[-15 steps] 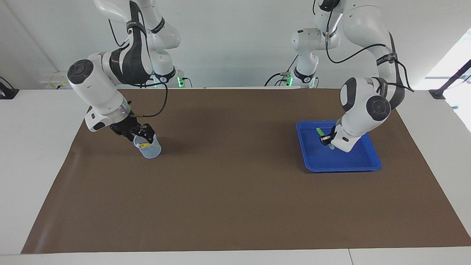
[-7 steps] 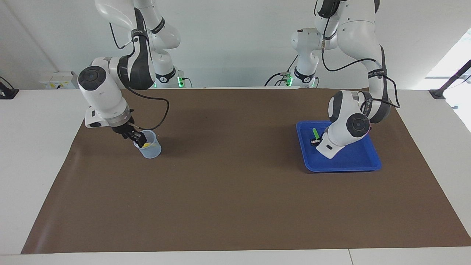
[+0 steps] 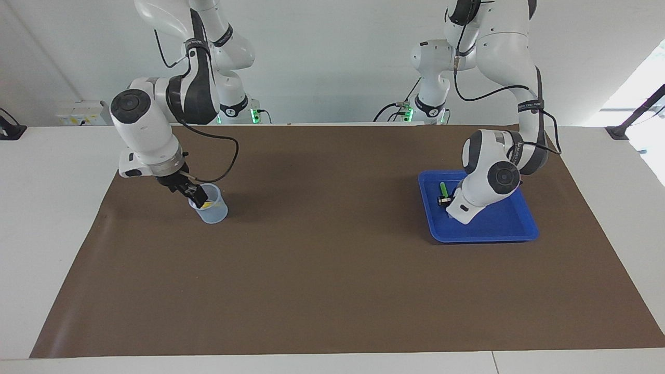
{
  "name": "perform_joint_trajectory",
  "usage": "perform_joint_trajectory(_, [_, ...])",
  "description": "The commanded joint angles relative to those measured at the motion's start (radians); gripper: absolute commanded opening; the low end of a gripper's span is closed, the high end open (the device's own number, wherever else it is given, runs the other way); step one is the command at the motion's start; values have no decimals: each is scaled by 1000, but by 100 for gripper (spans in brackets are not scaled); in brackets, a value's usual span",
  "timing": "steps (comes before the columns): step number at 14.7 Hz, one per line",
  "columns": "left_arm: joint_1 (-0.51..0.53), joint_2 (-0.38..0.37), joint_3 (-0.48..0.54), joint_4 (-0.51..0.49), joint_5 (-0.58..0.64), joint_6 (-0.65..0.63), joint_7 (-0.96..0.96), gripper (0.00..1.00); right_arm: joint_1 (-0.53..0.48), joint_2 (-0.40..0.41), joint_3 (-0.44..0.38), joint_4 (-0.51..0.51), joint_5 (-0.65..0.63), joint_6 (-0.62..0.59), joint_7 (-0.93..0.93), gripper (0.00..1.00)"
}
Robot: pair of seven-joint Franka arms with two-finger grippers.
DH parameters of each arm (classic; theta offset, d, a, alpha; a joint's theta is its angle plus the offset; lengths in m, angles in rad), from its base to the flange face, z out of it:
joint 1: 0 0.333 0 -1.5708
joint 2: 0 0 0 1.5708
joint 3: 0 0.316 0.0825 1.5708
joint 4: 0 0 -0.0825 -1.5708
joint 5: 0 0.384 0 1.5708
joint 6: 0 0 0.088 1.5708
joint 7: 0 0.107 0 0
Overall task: Right arm passes pens to left for tray arrangement
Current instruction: 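Lower the green pen into the tray with the left gripper and release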
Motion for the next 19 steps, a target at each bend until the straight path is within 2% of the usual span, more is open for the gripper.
perform_joint_trajectory(1, [5,-33,0,-35,10,26,7,90,2,-13,14,-17,-9,27,199,97])
perform_joint_trajectory(5, [22,-68,3,-22,-52,-2,7,95,11,7,51,6,-15,16,545,96])
perform_joint_trajectory(7, [28,-111,6,-6,-95,-42,5,100,11,15,51,7,-15,15,648,93])
perform_joint_trajectory(10, [30,-160,8,61,-146,-146,-1,100,8,21,51,6,-8,4,795,86])
perform_joint_trajectory(11, [30,-183,9,77,-167,-175,-4,100,6,21,53,1,-1,4,824,80])
perform_joint_trajectory(12, [30,-209,9,90,-184,-200,-35,100,5,21,53,-6,11,6,840,79])
perform_joint_trajectory(19, [26,-407,9,86,-344,-224,-344,100,-8,50,44,-11,63,1,869,74])
